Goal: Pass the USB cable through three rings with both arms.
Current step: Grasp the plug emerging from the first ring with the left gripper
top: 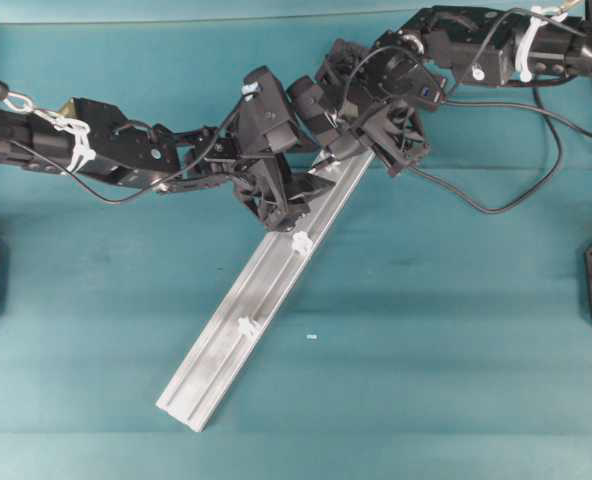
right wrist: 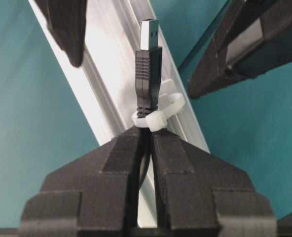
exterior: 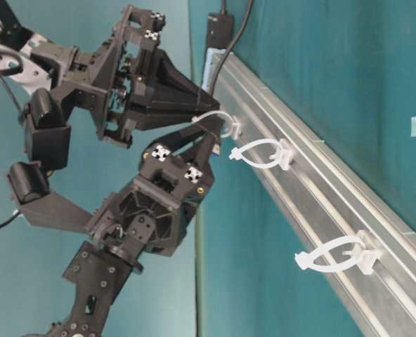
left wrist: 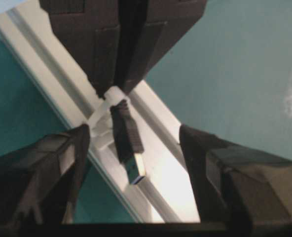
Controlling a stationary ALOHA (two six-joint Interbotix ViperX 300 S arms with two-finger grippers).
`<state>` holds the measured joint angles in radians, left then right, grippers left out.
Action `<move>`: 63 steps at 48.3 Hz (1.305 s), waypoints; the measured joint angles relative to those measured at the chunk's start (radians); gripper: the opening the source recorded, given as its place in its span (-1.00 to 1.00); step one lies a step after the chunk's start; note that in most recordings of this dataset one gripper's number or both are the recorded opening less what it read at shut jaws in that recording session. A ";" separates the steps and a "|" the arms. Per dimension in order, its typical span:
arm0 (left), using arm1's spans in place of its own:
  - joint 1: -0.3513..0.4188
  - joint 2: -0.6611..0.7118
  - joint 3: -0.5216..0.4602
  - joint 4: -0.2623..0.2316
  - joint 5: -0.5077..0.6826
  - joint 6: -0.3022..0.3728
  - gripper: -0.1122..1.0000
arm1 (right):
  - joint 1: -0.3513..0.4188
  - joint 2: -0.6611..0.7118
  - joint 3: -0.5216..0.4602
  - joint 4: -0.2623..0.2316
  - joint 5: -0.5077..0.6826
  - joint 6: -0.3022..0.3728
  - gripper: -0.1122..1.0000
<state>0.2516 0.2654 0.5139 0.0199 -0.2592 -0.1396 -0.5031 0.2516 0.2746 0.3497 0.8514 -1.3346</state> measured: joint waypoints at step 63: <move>0.006 0.008 0.008 0.000 0.009 -0.041 -0.62 | 0.003 -0.014 0.041 0.028 -0.094 0.120 0.55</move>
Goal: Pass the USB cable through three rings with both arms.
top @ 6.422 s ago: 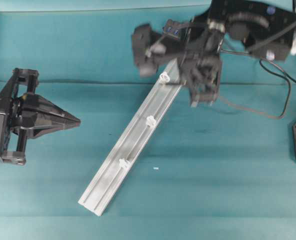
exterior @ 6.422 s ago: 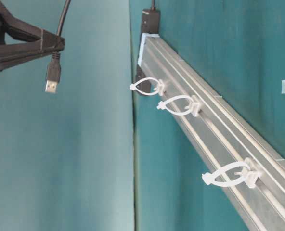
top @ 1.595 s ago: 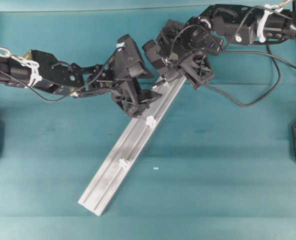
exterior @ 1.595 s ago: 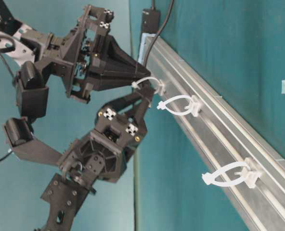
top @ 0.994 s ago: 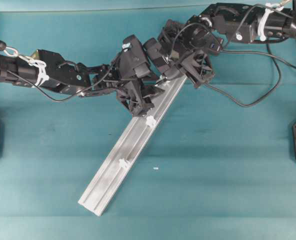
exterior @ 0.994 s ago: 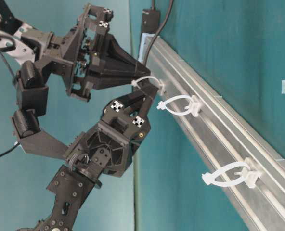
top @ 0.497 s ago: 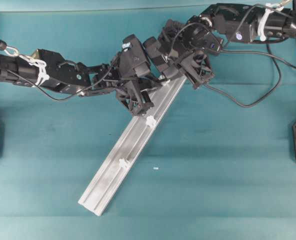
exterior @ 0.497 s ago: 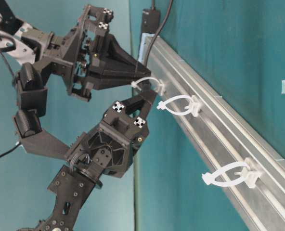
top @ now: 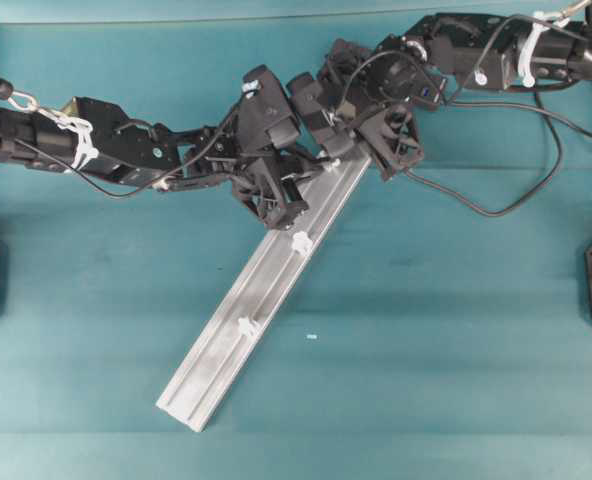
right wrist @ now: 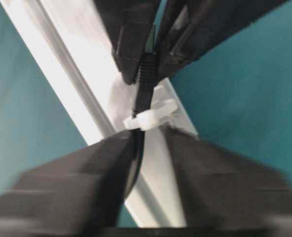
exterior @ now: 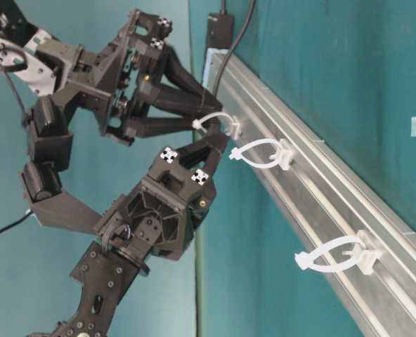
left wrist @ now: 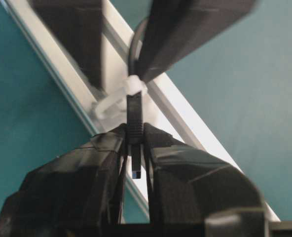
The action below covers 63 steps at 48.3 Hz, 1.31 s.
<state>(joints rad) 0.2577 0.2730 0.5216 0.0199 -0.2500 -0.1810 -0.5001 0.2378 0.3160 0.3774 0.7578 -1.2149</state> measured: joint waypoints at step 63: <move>-0.074 -0.207 0.120 0.000 0.130 -0.321 -0.62 | 0.146 -0.144 0.066 -0.049 -0.164 0.345 0.71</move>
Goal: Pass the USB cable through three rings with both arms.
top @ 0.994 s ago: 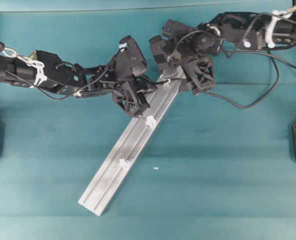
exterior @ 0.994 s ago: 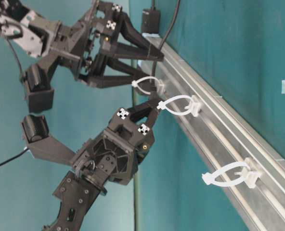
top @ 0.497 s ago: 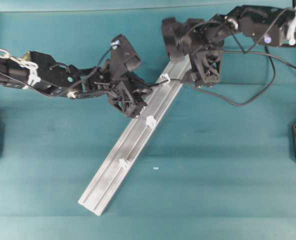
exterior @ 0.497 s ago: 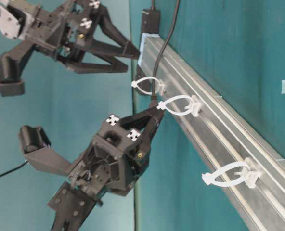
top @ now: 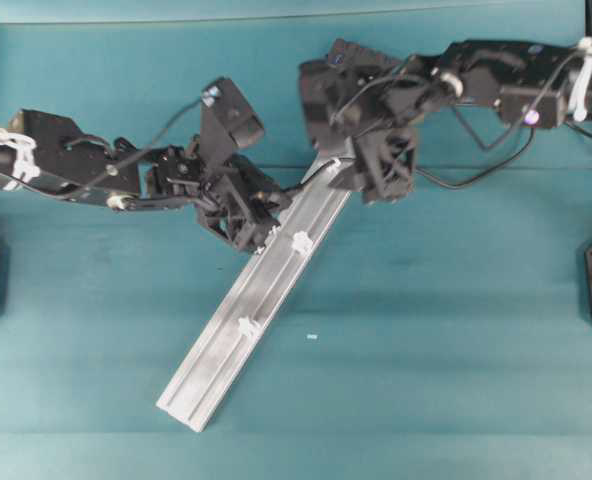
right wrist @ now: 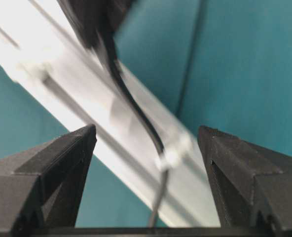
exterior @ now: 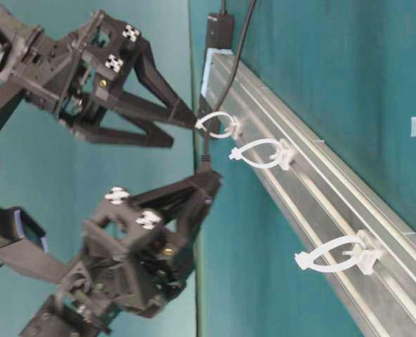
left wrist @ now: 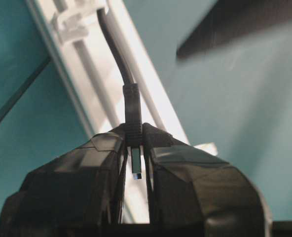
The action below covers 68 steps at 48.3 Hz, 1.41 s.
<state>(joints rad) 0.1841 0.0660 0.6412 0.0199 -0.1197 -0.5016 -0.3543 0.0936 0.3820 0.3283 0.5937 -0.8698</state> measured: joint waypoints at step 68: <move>-0.046 -0.083 0.054 0.000 0.002 0.002 0.83 | 0.052 0.081 -0.015 -0.302 -0.012 -0.008 -0.65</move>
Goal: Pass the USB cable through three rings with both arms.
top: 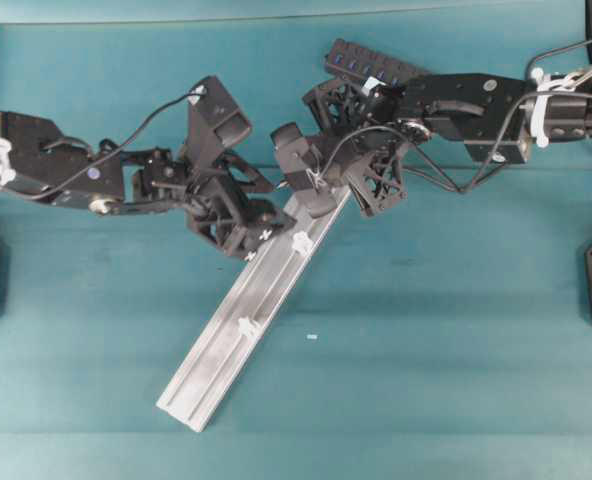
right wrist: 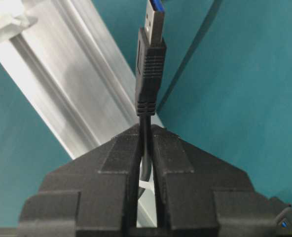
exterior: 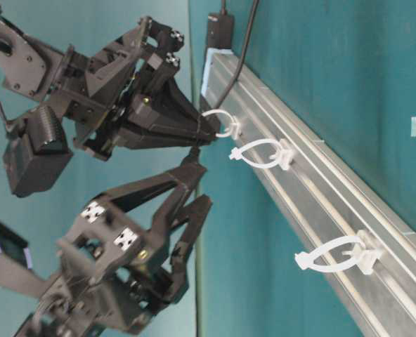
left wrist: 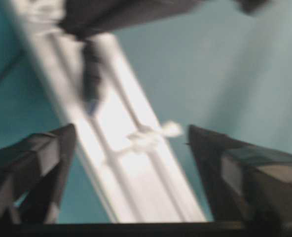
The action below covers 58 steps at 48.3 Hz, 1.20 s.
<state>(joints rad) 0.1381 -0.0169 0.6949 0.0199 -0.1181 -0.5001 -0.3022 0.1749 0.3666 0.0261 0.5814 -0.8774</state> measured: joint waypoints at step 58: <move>-0.031 -0.614 0.287 0.000 0.198 -0.008 0.79 | 0.037 0.029 0.052 -0.015 0.091 -0.235 -0.65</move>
<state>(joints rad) 0.1074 -0.6305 0.9817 0.0199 0.0798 -0.5077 -0.2654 0.2040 0.4188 0.0107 0.6719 -1.1121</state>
